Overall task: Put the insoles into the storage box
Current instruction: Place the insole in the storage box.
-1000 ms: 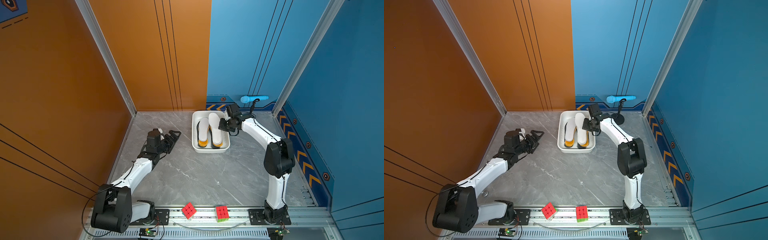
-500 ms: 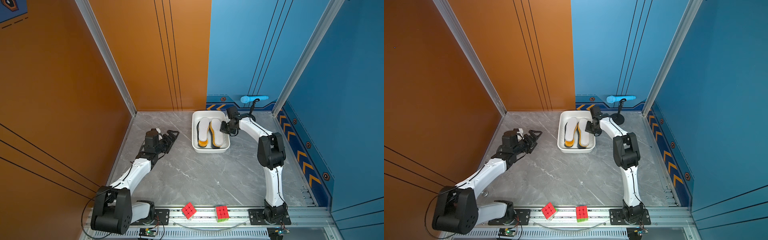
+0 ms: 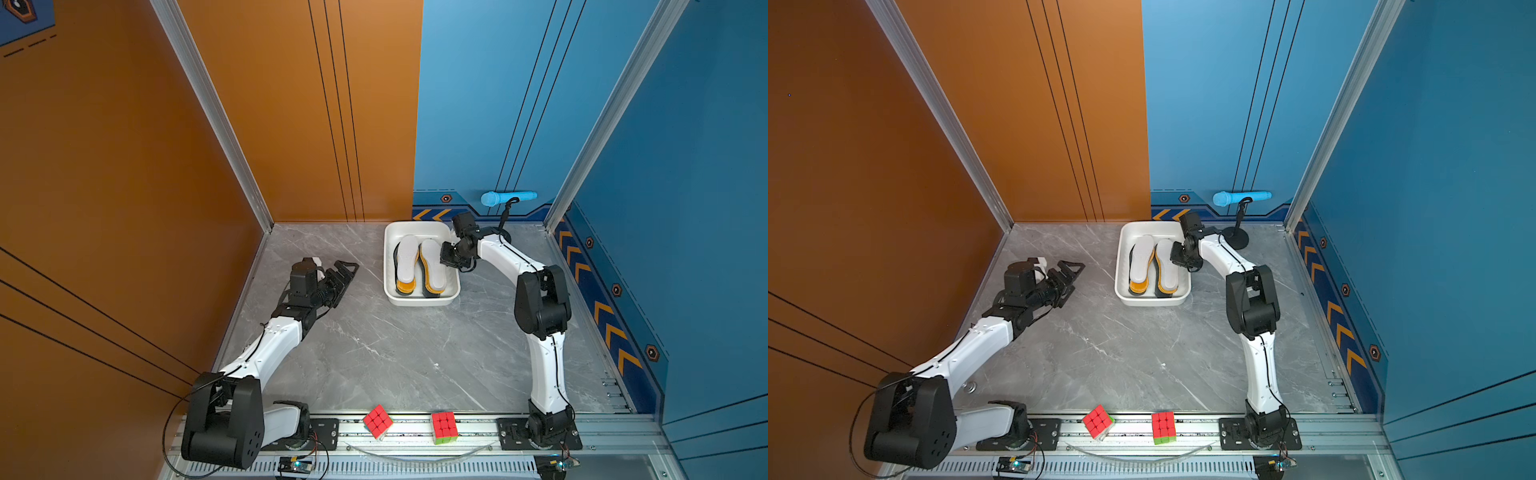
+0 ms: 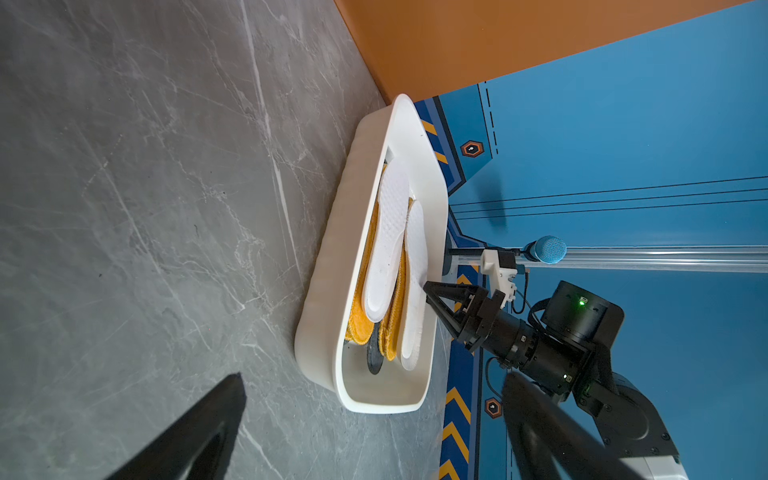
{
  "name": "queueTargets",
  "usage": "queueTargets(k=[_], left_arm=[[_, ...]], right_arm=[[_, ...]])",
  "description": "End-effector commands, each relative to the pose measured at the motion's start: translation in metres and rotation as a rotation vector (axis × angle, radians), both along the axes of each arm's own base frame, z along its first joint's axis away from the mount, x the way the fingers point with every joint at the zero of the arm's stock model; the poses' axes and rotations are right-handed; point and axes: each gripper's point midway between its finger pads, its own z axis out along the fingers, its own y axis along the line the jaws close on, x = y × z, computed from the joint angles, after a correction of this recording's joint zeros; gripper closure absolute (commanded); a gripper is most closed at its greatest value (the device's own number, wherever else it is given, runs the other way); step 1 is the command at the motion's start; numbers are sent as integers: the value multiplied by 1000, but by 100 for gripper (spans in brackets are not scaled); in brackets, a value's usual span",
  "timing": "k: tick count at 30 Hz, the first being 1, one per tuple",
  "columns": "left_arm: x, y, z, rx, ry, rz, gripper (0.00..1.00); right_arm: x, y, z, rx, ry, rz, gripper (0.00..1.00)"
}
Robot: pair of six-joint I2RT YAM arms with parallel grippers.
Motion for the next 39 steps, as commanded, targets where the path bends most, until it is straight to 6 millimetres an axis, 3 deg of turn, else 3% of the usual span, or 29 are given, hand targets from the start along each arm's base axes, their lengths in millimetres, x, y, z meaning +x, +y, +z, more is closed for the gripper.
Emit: queueTargets(k=[1,8,12,13,16,22,27,31,35,39], left_arm=[[-2,1,6,6,-15,-16,2],[-6,5,7,54,-11,-14,2],[-13,19,19,203,-28,19,2],[-17,23,22,246,-31,21,2],[-23,34,33,345,-54,41,2],[-34,47,35,460,-78,43,2],[-38,54,39,549,-133,32,2],[-42,67,40,629,-154,71,2],[-42,80,43,698,-233,128,2],[-45,96,36,786,-275,181,2]], right_arm=[[1,0,9,6,-3,5,72],[-4,-4,40,-1,-51,7,61],[-12,-11,61,-47,-79,29,57],[-16,-13,75,-54,-107,36,56],[-26,-21,95,-91,-147,60,56],[-58,-47,126,-206,-252,127,55],[-86,-80,146,-288,-399,158,54],[-104,-123,152,-289,-469,69,53],[-118,-168,144,-240,-542,-46,52],[-127,-195,111,-242,-580,-92,51]])
